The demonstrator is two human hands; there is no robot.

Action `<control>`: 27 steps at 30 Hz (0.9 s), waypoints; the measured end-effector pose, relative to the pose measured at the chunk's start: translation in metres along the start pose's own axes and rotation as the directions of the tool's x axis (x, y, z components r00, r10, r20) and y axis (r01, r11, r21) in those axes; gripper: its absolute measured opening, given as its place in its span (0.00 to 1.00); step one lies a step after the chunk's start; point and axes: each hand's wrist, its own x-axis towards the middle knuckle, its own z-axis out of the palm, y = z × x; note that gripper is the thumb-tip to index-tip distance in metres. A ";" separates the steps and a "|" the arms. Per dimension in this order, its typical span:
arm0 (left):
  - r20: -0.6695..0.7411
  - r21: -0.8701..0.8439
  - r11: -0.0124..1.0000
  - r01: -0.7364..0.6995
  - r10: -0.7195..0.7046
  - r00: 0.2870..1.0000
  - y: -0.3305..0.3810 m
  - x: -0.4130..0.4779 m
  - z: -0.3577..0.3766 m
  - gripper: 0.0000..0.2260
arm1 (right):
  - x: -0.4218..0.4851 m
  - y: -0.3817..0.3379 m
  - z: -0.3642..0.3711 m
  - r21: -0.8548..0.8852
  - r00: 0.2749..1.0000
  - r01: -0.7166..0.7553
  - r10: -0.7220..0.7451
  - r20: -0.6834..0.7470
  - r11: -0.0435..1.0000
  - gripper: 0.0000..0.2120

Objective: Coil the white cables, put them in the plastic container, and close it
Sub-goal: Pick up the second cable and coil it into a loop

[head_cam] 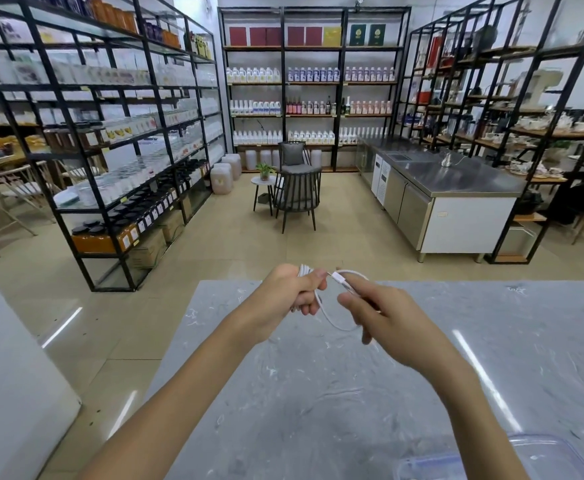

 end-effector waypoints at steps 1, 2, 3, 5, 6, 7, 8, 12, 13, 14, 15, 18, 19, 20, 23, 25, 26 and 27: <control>-0.029 -0.052 0.999 -0.001 -0.001 1.000 0.001 0.002 0.001 0.13 | -0.004 -0.002 0.005 -0.066 0.992 0.076 -0.082 -0.093 0.995 0.12; -0.065 -0.111 0.994 -0.010 0.002 0.998 0.003 0.004 0.001 0.12 | -0.008 -0.004 0.011 -0.127 0.958 0.153 -0.178 -0.226 0.980 0.15; -0.111 -0.178 0.984 -0.020 0.000 0.994 0.005 0.007 0.001 0.12 | -0.012 -0.004 0.017 -0.154 0.891 0.216 -0.259 -0.373 0.964 0.19; -0.194 -0.256 0.965 -0.052 0.001 0.981 0.009 0.012 -0.003 0.12 | -0.018 -0.001 0.025 -0.053 0.734 0.273 -0.244 -0.634 0.960 0.21; -0.203 -0.215 0.974 -0.073 0.028 0.979 0.010 0.012 -0.006 0.13 | -0.019 0.002 0.025 0.079 0.689 0.289 -0.151 -0.709 0.954 0.20; -0.171 -0.120 0.989 -0.082 0.061 0.983 0.011 0.011 -0.007 0.14 | -0.019 0.006 0.024 0.205 0.662 0.280 -0.034 -0.749 0.938 0.19; -0.106 0.000 0.997 -0.083 0.082 0.991 0.012 0.009 -0.007 0.16 | -0.018 0.012 0.020 0.274 0.638 0.227 0.070 -0.767 0.935 0.19; 0.036 0.334 0.940 -0.068 0.060 0.998 0.019 0.000 -0.016 0.22 | -0.002 0.058 -0.017 0.422 0.581 -0.225 0.469 -0.665 0.878 0.18; 0.042 0.336 0.940 -0.063 0.051 0.998 0.021 0.000 -0.020 0.22 | 0.002 0.066 -0.027 0.439 0.607 -0.373 0.572 -0.551 0.818 0.16; 0.041 0.322 0.945 -0.055 0.044 0.998 0.023 -0.001 -0.023 0.22 | 0.006 0.070 -0.034 0.345 0.627 -0.552 0.651 -0.428 0.759 0.17; 0.034 0.308 0.950 -0.045 0.036 0.999 0.023 -0.001 -0.024 0.22 | 0.008 0.072 -0.037 0.139 0.635 -0.697 0.696 -0.336 0.704 0.19; 0.009 0.279 0.960 0.007 -0.010 1.000 0.020 -0.002 -0.019 0.19 | 0.011 0.054 -0.026 -0.162 0.835 -0.502 0.429 -0.344 0.849 0.21; 0.005 0.260 0.965 0.027 -0.029 1.000 0.017 -0.001 -0.017 0.17 | 0.011 0.039 -0.019 -0.080 0.910 -0.289 0.248 -0.332 0.954 0.20; 0.003 0.241 0.970 0.040 -0.042 0.999 0.015 -0.001 -0.015 0.15 | 0.010 0.024 -0.011 0.042 0.951 -0.088 0.097 -0.293 0.995 0.20; 0.011 0.260 0.965 0.044 -0.049 0.999 0.011 -0.003 -0.013 0.15 | 0.017 0.002 0.012 0.194 0.985 0.165 -0.151 -0.085 0.967 0.23; 0.015 0.267 0.963 0.033 -0.038 0.999 0.009 -0.006 -0.016 0.16 | 0.026 0.001 0.020 0.193 0.985 0.170 -0.166 -0.037 0.966 0.26; 0.018 0.227 0.973 0.036 -0.041 0.999 0.009 -0.008 -0.020 0.16 | 0.030 0.001 0.020 0.275 0.992 0.128 -0.122 -0.038 0.953 0.25; 0.023 0.161 0.986 0.041 -0.045 0.999 0.010 -0.010 -0.024 0.15 | 0.033 0.003 0.018 0.394 0.997 0.074 -0.067 -0.032 0.916 0.22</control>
